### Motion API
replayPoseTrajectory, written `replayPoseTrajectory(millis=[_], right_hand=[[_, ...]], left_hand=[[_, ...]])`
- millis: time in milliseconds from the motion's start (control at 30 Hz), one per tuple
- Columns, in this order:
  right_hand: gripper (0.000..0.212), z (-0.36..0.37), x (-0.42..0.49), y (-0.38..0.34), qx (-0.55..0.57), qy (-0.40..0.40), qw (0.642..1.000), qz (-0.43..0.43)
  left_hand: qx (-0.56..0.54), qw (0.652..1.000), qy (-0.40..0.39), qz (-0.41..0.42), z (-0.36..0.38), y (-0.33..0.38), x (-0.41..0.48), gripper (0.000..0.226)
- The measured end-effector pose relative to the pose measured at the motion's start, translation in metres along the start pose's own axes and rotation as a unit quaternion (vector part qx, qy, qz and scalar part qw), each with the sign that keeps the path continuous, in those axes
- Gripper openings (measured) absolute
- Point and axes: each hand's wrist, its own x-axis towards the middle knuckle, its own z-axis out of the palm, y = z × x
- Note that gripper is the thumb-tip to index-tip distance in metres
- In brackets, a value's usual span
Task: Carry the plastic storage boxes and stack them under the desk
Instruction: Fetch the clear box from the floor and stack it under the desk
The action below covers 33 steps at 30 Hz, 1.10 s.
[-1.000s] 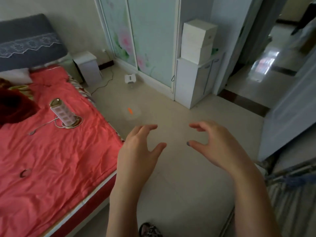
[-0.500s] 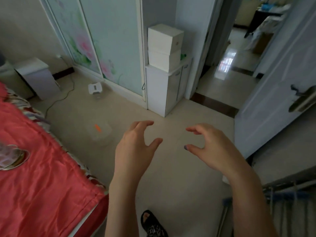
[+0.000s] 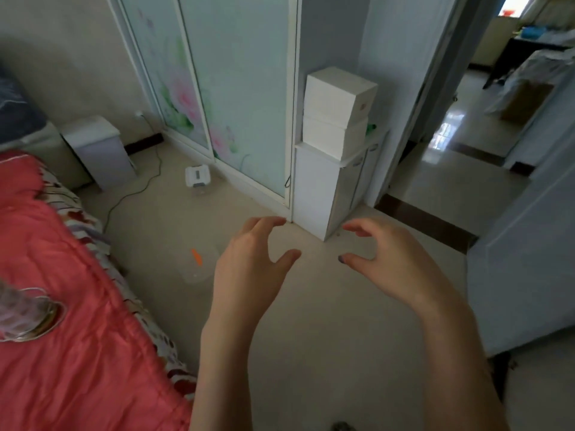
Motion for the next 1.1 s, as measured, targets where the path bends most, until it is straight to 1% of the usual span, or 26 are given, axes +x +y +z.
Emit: replayPoseTrajectory(millis=[133, 300, 567, 767, 967, 1100], right_hand=[[0.047, 0.019, 0.048, -0.016, 0.01, -0.025, 0.999, -0.044], [0.047, 0.053, 0.112, -0.029, 0.019, -0.091, 0.991, -0.092], [0.047, 0.095, 0.236, -0.043, 0.041, -0.141, 0.974, -0.17], [0.046, 0.099, 0.332, -0.052, 0.052, -0.145, 0.964, -0.215], [0.045, 0.12, 0.389, -0.064, 0.064, -0.171, 0.953, -0.242], [0.046, 0.142, 0.419, -0.084, 0.076, -0.19, 0.944, -0.259]], left_hand=[[0.005, 0.998, 0.045, -0.04, -0.015, -0.031, 0.026, 0.047], [0.022, 0.992, 0.082, -0.094, -0.024, -0.07, 0.055, 0.047], [0.058, 0.975, 0.135, -0.167, -0.019, -0.108, 0.133, 0.047], [0.063, 0.96, 0.182, -0.202, -0.016, -0.117, 0.197, 0.048], [0.081, 0.951, 0.189, -0.233, -0.02, -0.134, 0.23, 0.049], [0.079, 0.939, 0.219, -0.254, -0.035, -0.16, 0.243, 0.048]])
